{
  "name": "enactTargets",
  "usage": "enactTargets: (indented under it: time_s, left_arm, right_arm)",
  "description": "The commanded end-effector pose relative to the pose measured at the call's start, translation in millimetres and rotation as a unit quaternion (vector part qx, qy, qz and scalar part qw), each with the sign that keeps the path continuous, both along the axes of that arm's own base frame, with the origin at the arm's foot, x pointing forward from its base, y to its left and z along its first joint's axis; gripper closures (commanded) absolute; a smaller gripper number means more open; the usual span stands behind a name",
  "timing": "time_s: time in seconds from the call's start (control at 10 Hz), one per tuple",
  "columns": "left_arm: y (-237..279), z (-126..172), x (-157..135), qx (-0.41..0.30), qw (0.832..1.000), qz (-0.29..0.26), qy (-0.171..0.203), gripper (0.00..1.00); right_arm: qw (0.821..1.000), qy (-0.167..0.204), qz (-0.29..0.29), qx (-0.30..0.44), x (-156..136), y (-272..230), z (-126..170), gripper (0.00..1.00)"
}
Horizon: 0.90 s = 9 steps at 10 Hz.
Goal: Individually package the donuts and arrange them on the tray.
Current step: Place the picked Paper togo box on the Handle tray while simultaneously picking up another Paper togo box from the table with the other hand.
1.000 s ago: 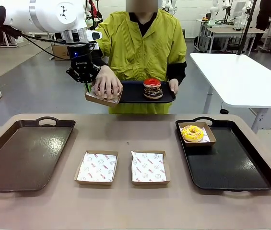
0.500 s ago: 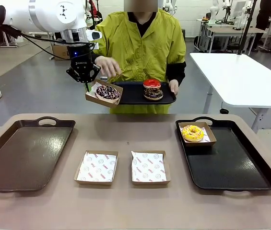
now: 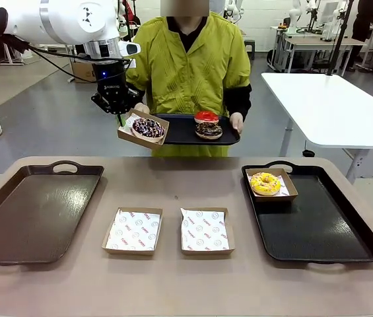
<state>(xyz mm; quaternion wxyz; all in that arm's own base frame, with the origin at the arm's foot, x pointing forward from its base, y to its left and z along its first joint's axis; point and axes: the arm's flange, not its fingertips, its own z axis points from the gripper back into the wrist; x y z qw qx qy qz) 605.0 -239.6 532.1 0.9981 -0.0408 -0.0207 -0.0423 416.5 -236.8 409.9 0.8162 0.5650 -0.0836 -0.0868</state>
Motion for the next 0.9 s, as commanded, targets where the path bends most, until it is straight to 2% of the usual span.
enactTargets:
  time_s: [0.0,0.3,0.4,0.6,0.7,0.8]
  left_arm:
    - [1,1,-2,-0.001,1.000,-0.001,-0.006,1.00]
    - [0,0,0,0.000,1.000,0.000,0.000,0.99]
    - [16,8,-11,0.004,1.000,-0.009,0.010,0.99]
    - [54,28,-38,0.005,1.000,-0.011,-0.002,0.99]
    - [72,31,-42,0.007,1.000,-0.010,0.000,0.99]
    - [89,28,-47,0.015,1.000,-0.016,0.007,0.99]
  right_arm:
    - [1.000,-0.002,0.004,0.003,-3,1,2,0.00]
    - [1.000,0.000,0.000,0.000,0,0,0,0.00]
    - [0.999,-0.008,0.014,-0.041,3,27,13,0.00]
    - [0.993,0.018,0.025,-0.113,20,72,37,0.00]
    - [0.988,0.031,0.042,-0.144,32,101,51,0.00]
    - [0.981,0.027,0.047,-0.184,38,133,66,0.00]
